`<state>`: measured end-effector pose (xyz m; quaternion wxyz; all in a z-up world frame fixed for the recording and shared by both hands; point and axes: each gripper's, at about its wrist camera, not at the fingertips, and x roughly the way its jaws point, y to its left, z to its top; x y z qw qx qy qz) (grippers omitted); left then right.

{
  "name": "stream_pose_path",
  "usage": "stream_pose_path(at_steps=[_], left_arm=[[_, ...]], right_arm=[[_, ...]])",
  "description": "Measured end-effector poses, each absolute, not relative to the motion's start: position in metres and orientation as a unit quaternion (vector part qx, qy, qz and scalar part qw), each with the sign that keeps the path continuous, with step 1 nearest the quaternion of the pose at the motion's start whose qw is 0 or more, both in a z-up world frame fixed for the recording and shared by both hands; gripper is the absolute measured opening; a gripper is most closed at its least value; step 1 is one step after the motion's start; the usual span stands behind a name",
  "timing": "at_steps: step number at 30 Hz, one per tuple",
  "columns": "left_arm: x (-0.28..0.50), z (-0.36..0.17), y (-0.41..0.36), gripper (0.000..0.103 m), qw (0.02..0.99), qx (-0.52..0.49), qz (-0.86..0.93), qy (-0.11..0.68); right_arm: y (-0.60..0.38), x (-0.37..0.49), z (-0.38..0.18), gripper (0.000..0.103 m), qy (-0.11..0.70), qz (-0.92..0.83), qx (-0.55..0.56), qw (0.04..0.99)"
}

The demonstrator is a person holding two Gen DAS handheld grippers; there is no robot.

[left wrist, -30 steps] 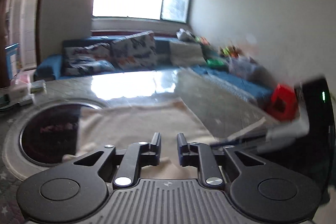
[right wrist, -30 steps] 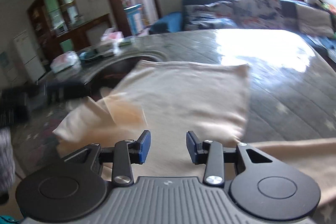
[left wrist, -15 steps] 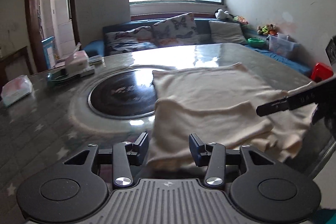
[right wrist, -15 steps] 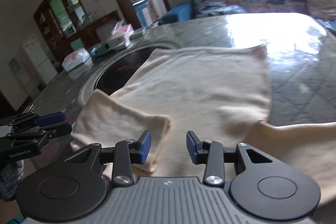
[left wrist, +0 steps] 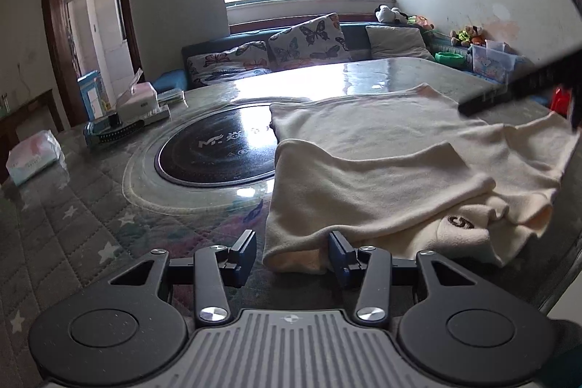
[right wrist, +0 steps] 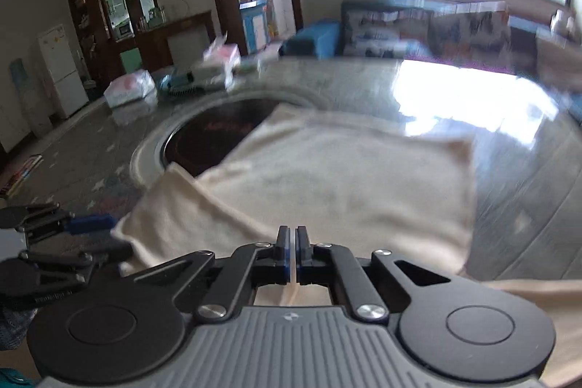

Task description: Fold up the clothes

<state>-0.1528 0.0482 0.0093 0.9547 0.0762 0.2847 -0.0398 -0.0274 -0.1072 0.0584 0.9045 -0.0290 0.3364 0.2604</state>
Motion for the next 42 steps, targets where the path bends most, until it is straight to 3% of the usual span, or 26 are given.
stream_pose_path(at_steps=[7, 17, 21, 22, 23, 31, 33, 35, 37, 42], left_arm=[[-0.155, 0.005, 0.042, 0.047, 0.956, 0.1, -0.042, 0.272], [-0.153, 0.004, 0.047, 0.048, 0.955, 0.087, -0.037, 0.28], [-0.153, 0.003, 0.047, 0.049, 0.956, 0.085, -0.034, 0.28], [-0.153, 0.003, 0.047, 0.049, 0.956, 0.085, -0.034, 0.28], [-0.153, 0.002, 0.047, 0.049, 0.956, 0.087, -0.034, 0.279], [-0.156, 0.0, 0.041, 0.049, 0.957, 0.108, -0.029, 0.268], [-0.157, 0.0, 0.04, 0.044, 0.957, 0.113, -0.029, 0.265], [-0.157, 0.0, 0.039, 0.027, 0.957, 0.116, -0.029, 0.264], [-0.159, -0.001, 0.038, 0.02, 0.957, 0.121, -0.027, 0.263], [-0.163, 0.0, 0.042, 0.016, 0.955, 0.127, -0.026, 0.267]], right_arm=[[-0.118, -0.031, 0.101, 0.002, 0.293, 0.245, -0.045, 0.923], [-0.106, -0.012, 0.03, 0.029, 0.38, 0.256, -0.016, 0.889], [-0.096, -0.011, 0.017, 0.025, 0.39, 0.268, -0.012, 0.881], [-0.093, -0.013, 0.019, 0.01, 0.385, 0.268, -0.026, 0.883], [-0.09, -0.016, 0.021, 0.006, 0.381, 0.267, -0.041, 0.884], [-0.099, -0.038, 0.094, 0.005, 0.298, 0.264, -0.084, 0.913], [-0.103, -0.039, 0.11, 0.005, 0.283, 0.257, -0.093, 0.919], [-0.107, -0.038, 0.117, 0.005, 0.28, 0.247, -0.098, 0.923], [-0.11, -0.034, 0.114, 0.005, 0.289, 0.236, -0.096, 0.923], [-0.12, -0.02, 0.071, 0.006, 0.358, 0.206, -0.073, 0.908]])
